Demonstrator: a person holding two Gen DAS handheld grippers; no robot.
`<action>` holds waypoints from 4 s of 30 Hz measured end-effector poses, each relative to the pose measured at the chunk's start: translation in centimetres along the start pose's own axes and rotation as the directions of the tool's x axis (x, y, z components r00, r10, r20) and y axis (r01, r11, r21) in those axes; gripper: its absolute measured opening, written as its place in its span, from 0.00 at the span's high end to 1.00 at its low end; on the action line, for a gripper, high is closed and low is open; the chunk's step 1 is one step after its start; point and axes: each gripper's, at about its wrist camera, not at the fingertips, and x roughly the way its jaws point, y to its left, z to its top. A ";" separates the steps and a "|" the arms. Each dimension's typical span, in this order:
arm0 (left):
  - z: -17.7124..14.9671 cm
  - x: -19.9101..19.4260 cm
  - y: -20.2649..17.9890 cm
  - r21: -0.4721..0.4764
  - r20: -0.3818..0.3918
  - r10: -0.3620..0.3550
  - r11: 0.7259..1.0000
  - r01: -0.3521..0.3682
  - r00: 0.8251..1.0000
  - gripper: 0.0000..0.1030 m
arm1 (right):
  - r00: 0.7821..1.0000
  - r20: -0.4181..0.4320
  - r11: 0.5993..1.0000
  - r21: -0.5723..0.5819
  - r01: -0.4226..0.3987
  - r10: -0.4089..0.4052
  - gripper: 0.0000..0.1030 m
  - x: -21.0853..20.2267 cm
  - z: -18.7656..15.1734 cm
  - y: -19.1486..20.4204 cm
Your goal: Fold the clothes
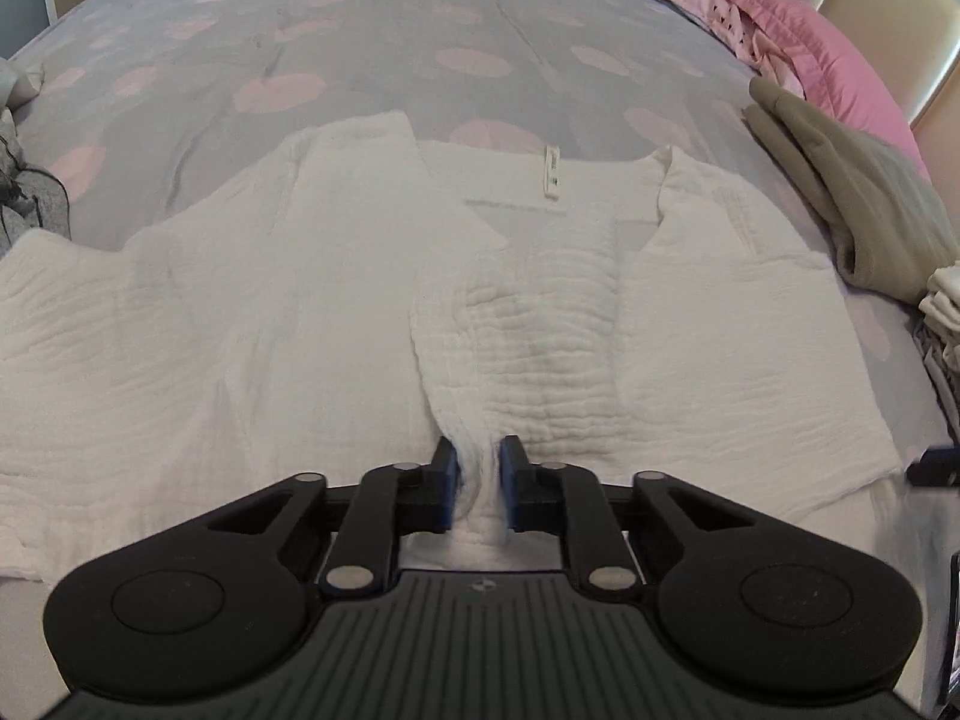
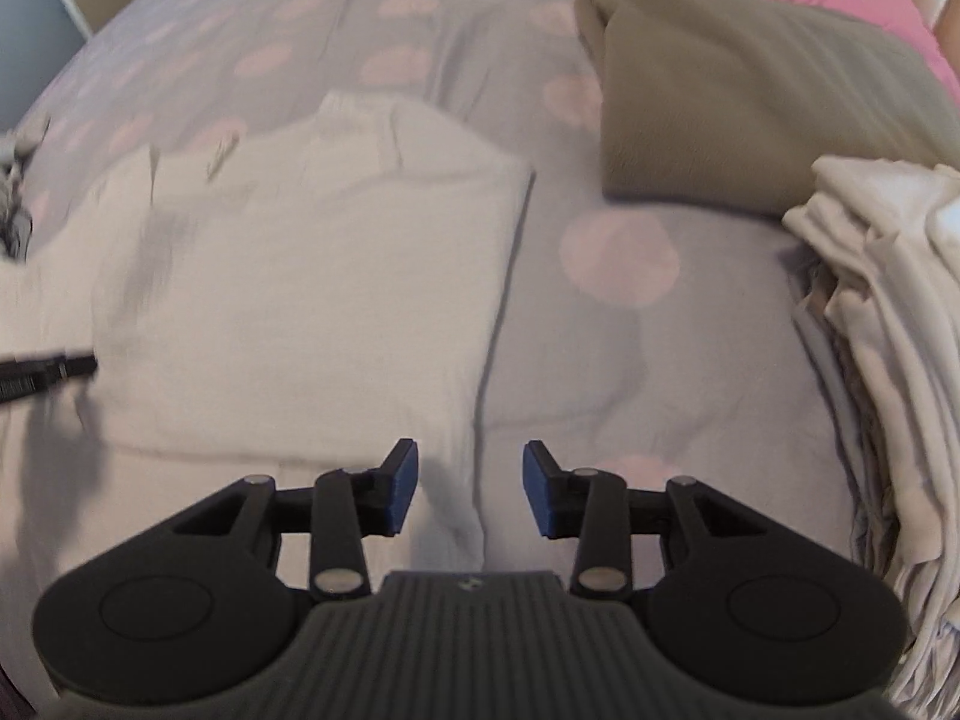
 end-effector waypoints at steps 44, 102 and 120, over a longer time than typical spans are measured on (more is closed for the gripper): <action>-0.4 -23.6 20.6 -0.158 0.268 0.495 0.869 -0.469 0.826 0.56 | 0.996 -0.089 0.993 -0.116 0.010 -0.020 0.65 -1.0 -0.4 7.2; 1.1 -9.2 -4.8 0.210 0.148 -0.129 0.973 0.096 0.981 0.78 | 0.995 0.010 0.992 0.072 -0.104 0.104 0.53 -3.2 1.3 4.0; 0.5 -7.4 9.9 -0.010 0.061 0.290 0.957 -0.290 0.955 0.64 | 0.954 0.116 0.961 -0.018 -0.278 0.278 0.46 0.3 6.2 13.3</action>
